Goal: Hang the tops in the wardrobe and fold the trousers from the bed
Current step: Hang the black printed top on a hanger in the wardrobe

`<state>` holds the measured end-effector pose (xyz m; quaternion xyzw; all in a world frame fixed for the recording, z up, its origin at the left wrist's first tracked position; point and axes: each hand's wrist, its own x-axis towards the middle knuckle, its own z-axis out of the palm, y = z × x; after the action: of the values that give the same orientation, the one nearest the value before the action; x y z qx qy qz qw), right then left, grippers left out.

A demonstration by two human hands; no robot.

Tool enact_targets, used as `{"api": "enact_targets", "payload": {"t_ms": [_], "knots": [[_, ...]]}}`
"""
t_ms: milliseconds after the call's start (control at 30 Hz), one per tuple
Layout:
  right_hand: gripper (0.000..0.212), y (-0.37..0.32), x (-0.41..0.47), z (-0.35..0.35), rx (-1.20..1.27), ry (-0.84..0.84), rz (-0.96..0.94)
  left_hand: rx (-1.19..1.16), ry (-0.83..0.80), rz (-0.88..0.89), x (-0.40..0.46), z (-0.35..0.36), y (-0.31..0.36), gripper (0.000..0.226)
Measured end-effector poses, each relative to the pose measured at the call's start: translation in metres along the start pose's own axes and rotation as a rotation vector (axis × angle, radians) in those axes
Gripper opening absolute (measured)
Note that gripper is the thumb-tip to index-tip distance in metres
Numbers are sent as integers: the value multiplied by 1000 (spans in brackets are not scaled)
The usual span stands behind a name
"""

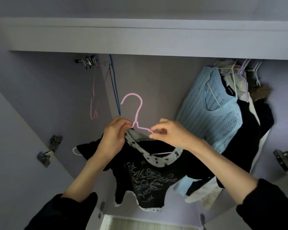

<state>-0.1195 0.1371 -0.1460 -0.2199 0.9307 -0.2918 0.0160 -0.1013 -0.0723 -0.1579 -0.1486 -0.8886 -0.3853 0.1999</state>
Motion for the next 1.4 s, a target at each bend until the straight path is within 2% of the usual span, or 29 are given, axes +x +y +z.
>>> {"api": "enact_targets", "payload": {"t_ms": [100,167,267,433,533,600,700,933,1000,1067,1133,1200,1267,1333,1400], "knots": [[9,-14,3,5,178,-2,-25,-32,4,47,2,3,3,13],[16,-12,0,0,327,12,38,-44,-39,82,1,1,-3,10],[16,1,-5,-12,298,78,83,-6,-105,85,-3,0,-20,9],[23,22,-8,-26,291,132,69,63,-92,71,1,0,-40,7],[20,32,-11,-28,296,132,83,122,-114,76,4,-2,-47,6],[15,38,-14,-29,312,156,79,133,-129,74,2,-4,-51,16],[13,48,-19,-34,342,217,87,156,-143,-14,-4,-7,-62,28],[10,70,-19,-45,351,356,158,174,25,-81,-7,-12,-67,10],[12,78,-22,-49,350,407,184,285,64,-201,-9,-19,-78,8],[13,81,-24,-54,351,440,198,409,3,-397,-13,-25,-89,12],[12,78,-24,-54,355,419,203,442,-67,-467,-16,-25,-90,8],[11,68,-23,-49,363,356,189,373,-29,-389,-14,-19,-80,16],[13,55,-21,-43,367,287,151,293,29,-158,-12,-11,-61,27],[13,43,-18,-37,364,231,106,234,-31,52,-8,-3,-42,31],[11,36,-16,-34,355,191,92,243,-103,128,-5,5,-31,31]]}}
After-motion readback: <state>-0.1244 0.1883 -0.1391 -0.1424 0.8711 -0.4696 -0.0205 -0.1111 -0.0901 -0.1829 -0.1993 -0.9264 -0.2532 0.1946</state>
